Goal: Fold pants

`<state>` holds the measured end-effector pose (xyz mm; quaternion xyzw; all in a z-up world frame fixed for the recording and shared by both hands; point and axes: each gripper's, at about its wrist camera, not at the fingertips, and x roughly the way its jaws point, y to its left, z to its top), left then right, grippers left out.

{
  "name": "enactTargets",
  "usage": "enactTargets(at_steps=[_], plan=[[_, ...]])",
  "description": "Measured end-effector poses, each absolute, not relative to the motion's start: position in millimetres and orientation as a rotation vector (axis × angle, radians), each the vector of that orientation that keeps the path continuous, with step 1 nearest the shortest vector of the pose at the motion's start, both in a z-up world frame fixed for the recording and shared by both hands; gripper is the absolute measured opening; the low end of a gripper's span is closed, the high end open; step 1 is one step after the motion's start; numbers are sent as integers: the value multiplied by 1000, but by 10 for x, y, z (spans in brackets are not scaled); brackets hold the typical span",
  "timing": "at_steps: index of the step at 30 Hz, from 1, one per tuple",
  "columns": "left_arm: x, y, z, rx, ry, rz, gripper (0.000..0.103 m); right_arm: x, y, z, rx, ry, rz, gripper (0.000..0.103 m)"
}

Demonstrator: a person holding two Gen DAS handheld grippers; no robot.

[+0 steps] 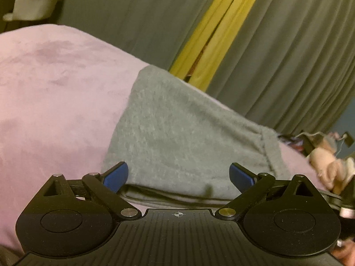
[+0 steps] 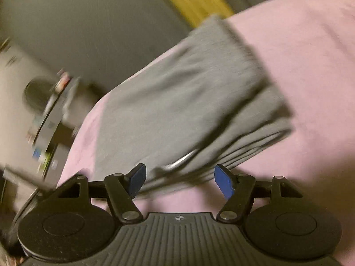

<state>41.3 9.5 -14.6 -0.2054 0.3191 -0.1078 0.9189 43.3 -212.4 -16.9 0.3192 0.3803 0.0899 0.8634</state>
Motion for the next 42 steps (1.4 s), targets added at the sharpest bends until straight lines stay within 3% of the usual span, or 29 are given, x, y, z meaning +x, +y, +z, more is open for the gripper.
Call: enactTargets(at_steps=[4,7,10,13,20,28,42], plan=[[529,116,-226,-393,710,-57,100,391,-2489,-149,760,672,-15,69],[618,190,-329,-377,772,93,100,322,-2548,-115,732,637,-98,82],[595,230,-302,-424,754,52,100,283,-2446,-58,671,642,-66,83],[575,188,-281,-409,743,30,100,269,-2312,-24,651,686,14,99],[593,-59,-335,-240,846,25,100,272,-2013,-145,475,937,-26,99],[403,-331,-271,-11,836,36,101,39,-1486,37,117,887,-45,99],[206,-405,-122,-15,809,18,101,-180,-1015,270,-121,765,-18,99]])
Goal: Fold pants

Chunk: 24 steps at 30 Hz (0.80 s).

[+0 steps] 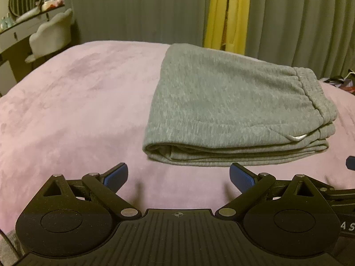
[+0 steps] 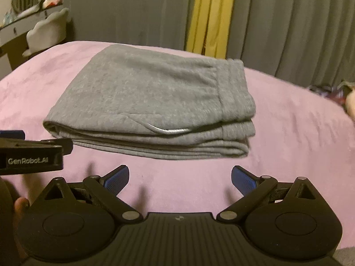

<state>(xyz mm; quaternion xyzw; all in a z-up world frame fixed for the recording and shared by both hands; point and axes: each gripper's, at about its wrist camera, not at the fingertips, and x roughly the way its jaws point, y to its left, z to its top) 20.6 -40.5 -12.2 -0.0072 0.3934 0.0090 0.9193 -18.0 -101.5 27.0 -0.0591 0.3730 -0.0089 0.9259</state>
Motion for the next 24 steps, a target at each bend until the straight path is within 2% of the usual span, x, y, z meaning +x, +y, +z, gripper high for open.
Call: enactTargets(at_steps=[24], plan=[[228,-436,-170,5,822,27,101,-117,-1069,295,-62,729,-24,99]])
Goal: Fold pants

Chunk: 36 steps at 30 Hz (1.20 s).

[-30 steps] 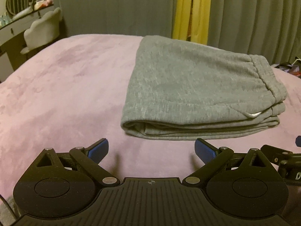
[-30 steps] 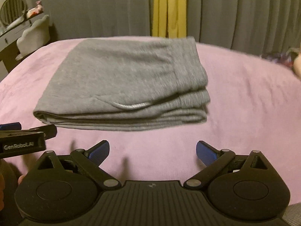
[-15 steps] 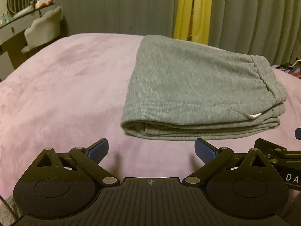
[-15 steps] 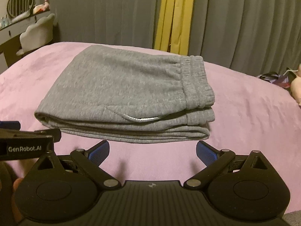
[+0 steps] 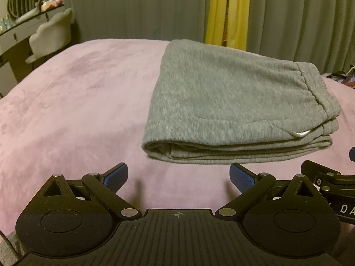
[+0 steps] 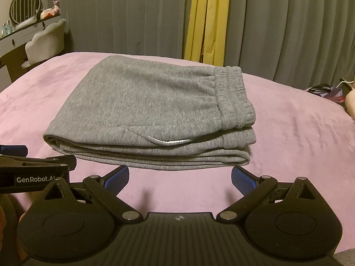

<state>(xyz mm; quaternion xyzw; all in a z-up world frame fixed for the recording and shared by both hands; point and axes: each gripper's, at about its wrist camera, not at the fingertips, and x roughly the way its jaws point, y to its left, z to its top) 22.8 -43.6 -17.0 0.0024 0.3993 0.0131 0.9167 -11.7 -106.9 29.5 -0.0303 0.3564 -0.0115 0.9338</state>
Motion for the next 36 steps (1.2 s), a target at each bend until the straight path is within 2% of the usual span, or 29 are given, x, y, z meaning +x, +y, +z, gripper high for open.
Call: enactTargets(at_steps=[36], plan=[[228,-443,-191,13,829,26,101,-124,-1069,299,-57,726,-22,99]])
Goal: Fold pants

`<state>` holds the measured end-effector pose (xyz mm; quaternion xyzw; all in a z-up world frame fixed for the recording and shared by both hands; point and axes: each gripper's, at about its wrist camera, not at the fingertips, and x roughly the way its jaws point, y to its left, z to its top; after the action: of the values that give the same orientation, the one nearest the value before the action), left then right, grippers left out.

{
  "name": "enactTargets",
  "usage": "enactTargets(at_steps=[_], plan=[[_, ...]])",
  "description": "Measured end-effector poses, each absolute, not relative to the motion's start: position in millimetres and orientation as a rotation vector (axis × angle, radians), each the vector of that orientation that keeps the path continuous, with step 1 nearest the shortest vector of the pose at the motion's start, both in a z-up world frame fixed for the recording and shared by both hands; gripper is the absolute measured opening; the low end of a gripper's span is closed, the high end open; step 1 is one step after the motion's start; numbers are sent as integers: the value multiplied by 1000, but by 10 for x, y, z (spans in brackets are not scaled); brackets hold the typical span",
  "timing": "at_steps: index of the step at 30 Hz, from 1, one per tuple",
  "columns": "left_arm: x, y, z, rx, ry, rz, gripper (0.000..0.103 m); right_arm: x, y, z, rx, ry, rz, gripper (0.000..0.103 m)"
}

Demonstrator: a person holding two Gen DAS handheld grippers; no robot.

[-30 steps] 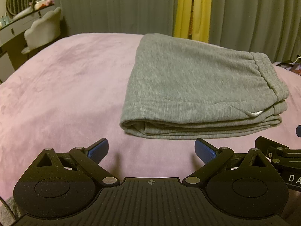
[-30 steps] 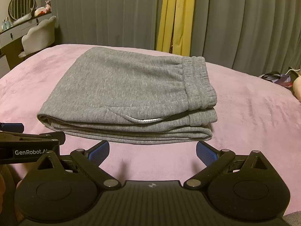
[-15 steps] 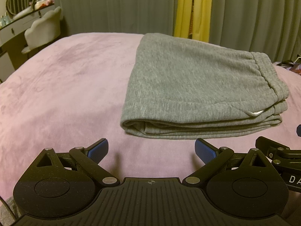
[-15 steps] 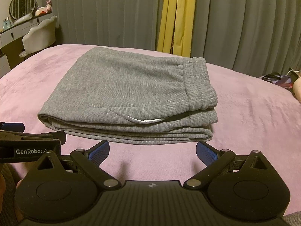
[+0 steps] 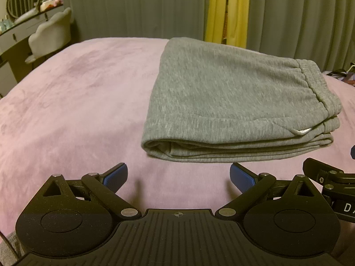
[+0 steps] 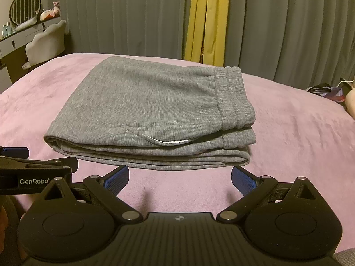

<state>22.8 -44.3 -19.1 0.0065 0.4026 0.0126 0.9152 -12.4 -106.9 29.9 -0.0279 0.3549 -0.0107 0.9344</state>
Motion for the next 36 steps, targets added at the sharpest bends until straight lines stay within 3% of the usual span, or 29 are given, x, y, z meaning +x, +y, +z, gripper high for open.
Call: enactTargets(at_steps=[36], plan=[[219,-455,-216,21,835,16,101,-125,-1077,289,-49,729,-22,99]])
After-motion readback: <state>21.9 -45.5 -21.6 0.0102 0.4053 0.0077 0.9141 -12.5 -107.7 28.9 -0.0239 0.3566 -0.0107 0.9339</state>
